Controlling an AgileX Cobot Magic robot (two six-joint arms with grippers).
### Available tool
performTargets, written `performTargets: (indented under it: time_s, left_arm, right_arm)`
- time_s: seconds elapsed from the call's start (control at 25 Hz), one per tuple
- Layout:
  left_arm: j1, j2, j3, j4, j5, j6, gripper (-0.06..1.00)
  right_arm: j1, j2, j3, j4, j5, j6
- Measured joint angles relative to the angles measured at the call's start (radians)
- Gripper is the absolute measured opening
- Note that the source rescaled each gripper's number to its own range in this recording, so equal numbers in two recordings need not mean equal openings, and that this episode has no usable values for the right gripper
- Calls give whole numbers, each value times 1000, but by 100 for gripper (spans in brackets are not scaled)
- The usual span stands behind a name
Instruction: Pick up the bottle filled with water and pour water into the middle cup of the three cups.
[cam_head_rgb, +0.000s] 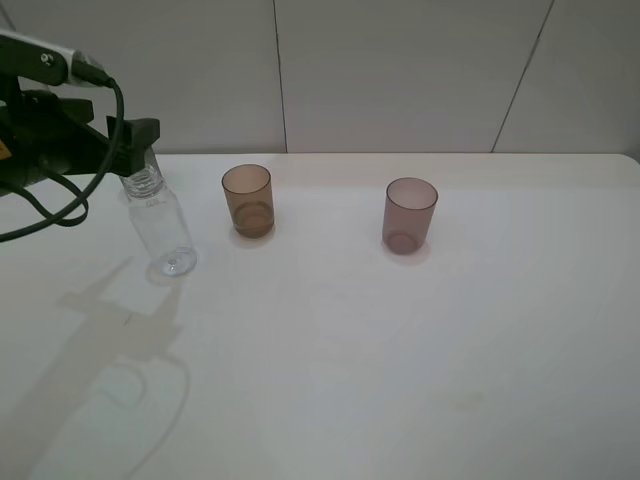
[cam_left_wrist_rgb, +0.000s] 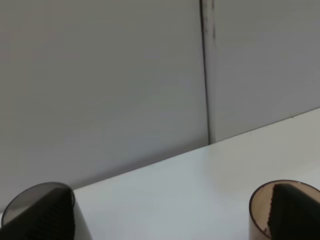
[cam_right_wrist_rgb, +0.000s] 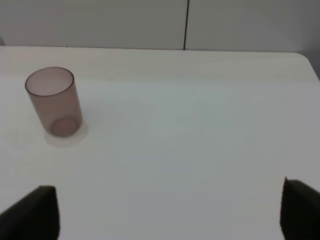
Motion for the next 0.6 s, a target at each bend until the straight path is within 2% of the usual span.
performTargets:
  time_s: [0.12,0.36,0.48,0.6]
  left_arm:
    - [0,-142,-36,-13,273,-50,100]
    - [0,-382,-110,-73,821,-71,100]
    - [0,-507,-119,-117,998,-72,100]
    - [0,-631,-119,-157,1127,-73,100]
  right_arm:
    - [0,0,0,0,0,0]
    - [0,0,0,0,0,0]
    - [0,0,0,0,0,0]
    - [0,0,0,0,0,0]
